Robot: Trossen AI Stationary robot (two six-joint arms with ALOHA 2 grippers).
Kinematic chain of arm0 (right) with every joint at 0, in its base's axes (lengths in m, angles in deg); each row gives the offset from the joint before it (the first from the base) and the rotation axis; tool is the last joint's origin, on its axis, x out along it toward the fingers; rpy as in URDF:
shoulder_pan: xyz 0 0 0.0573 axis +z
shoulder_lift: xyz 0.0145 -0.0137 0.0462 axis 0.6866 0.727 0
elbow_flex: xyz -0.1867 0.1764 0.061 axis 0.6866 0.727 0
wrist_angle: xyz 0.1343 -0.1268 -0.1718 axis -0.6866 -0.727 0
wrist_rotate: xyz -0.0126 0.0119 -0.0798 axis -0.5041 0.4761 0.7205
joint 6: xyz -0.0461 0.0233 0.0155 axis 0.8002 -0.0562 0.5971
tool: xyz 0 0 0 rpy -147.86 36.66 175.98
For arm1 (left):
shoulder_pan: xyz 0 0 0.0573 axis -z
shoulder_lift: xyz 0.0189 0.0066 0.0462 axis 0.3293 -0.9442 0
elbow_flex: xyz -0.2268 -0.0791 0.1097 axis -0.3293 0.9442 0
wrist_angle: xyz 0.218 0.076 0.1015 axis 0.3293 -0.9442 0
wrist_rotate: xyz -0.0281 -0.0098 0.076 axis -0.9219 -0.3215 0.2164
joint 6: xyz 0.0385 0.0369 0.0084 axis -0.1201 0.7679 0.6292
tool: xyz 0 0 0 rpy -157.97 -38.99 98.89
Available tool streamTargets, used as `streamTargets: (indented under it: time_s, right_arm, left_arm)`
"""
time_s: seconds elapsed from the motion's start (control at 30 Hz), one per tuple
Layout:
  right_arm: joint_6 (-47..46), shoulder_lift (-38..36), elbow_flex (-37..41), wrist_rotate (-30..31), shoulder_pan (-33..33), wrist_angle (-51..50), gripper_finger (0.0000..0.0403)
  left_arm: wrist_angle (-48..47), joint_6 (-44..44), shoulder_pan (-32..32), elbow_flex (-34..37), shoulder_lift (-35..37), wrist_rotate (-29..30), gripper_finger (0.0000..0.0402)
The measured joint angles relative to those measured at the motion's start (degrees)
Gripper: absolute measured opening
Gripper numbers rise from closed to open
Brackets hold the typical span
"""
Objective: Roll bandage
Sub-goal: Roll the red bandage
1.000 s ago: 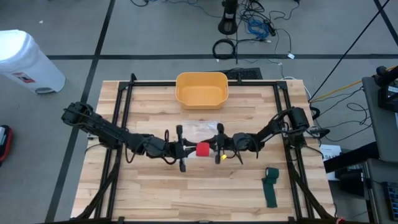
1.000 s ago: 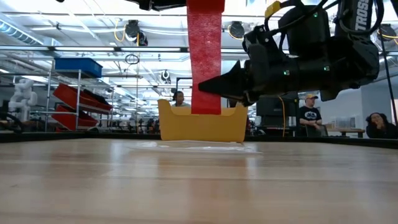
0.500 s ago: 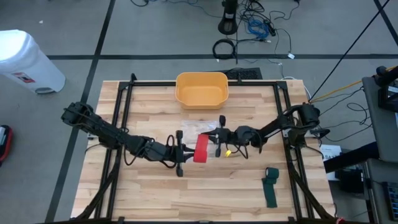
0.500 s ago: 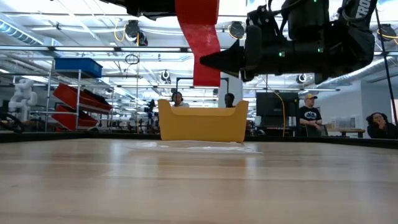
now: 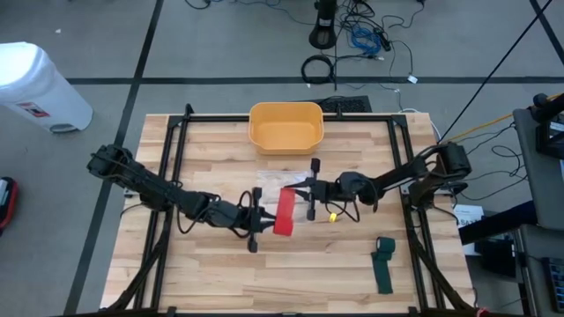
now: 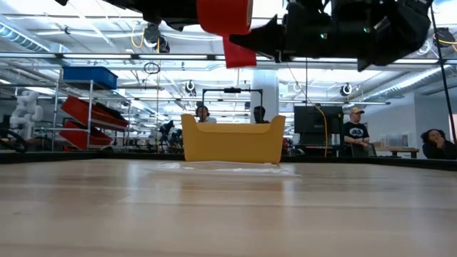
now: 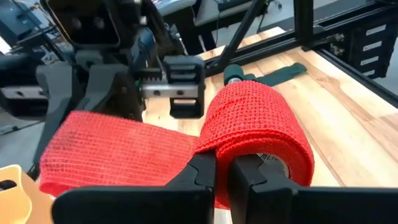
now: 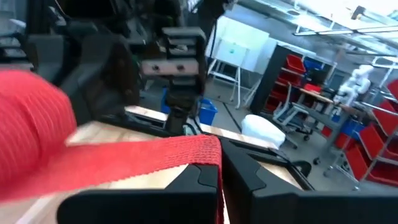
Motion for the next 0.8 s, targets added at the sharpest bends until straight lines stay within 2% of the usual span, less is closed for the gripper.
streamTargets:
  time_s: [0.33, 0.6, 0.8]
  right_arm:
    - [5.1, -1.2, -3.4, -0.8, 1.6, -5.2, 0.0000]
    - [11.5, -5.5, -3.4, 6.1, 6.2, -9.6, 0.0000]
    - [14.9, -6.0, -3.5, 6.3, 8.8, -10.2, 0.0000]
  left_arm:
    - [-3.2, -1.6, -0.8, 0.0, 0.0, 0.6, 0.0013]
    - [-3.0, -1.4, -1.3, 0.0, 0.0, 1.1, 0.0013]
    - [-2.6, -1.3, -2.3, 0.0, 0.0, 1.2, 0.0013]
